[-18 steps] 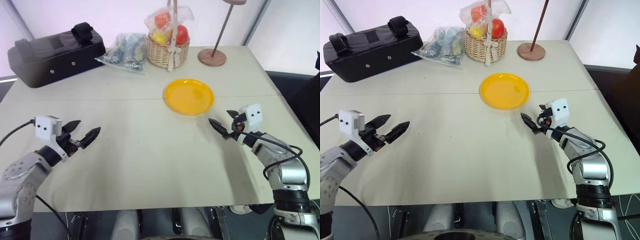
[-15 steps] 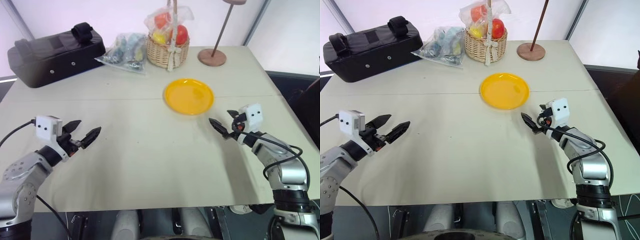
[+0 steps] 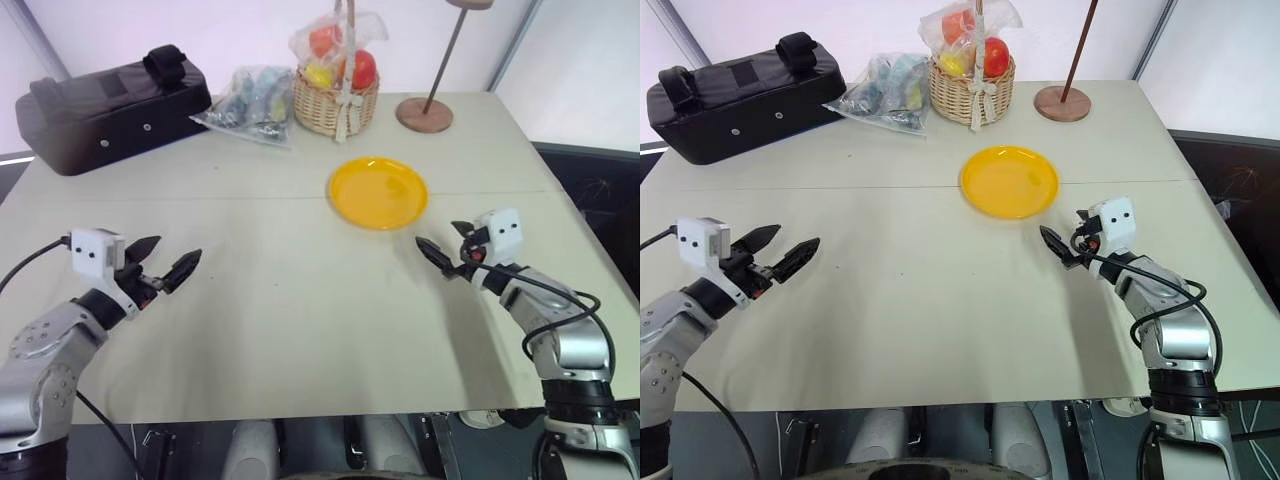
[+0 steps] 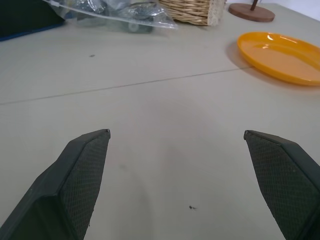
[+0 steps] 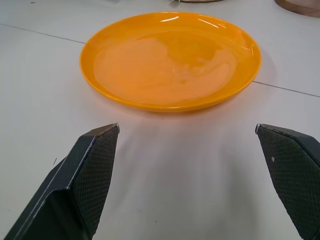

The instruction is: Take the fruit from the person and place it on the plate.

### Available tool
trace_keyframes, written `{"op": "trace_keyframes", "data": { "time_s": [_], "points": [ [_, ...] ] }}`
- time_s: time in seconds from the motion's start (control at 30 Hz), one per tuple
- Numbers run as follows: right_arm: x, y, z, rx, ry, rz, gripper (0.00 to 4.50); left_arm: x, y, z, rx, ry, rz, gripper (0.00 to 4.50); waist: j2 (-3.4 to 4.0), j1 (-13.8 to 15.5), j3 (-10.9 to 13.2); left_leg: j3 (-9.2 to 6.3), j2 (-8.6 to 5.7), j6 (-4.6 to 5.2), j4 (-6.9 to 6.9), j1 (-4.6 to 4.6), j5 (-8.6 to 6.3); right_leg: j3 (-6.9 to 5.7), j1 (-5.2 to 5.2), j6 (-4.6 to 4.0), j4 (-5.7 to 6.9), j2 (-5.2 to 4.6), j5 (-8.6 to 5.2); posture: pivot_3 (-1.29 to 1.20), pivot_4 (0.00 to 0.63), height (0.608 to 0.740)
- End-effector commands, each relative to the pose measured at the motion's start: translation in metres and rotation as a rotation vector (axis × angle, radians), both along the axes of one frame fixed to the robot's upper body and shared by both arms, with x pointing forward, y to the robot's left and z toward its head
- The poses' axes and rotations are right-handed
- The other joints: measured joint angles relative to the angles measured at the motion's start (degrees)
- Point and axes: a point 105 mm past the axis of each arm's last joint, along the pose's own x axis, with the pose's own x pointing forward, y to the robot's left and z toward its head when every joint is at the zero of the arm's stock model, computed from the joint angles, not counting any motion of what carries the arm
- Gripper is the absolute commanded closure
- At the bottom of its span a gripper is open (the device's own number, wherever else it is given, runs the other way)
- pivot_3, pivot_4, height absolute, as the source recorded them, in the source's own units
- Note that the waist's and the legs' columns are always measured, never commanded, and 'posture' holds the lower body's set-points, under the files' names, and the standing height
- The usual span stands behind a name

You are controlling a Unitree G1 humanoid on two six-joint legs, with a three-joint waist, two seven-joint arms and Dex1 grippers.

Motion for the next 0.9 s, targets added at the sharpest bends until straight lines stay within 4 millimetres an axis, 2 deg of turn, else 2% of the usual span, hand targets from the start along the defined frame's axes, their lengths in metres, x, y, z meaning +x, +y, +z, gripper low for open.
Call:
{"op": "trace_keyframes", "data": {
  "time_s": [0.03, 0.9],
  "points": [
    [0.0004, 0.0025, 0.0152, -0.001, -0.065, 0.007, 0.03, 0.0004, -0.001, 0.008, 0.015, -0.041, 0.001, 0.0, 0.0, 0.0, 0.0, 0.0, 0.0, 0.0, 0.0, 0.0, 0.0, 0.0, 0.0, 0.0, 0.0, 0.0, 0.0, 0.0, 0.15, 0.74],
    [0.0019, 0.0045, 0.0143, -0.005, -0.067, 0.001, 0.03, 0.0021, 0.001, 0.0096, 0.02, -0.049, 0.01, 0.0, 0.0, 0.0, 0.0, 0.0, 0.0, 0.0, 0.0, 0.0, 0.0, 0.0, 0.0, 0.01, 0.0, 0.0, 0.0, 0.0, 0.15, 0.74]
  ]
}}
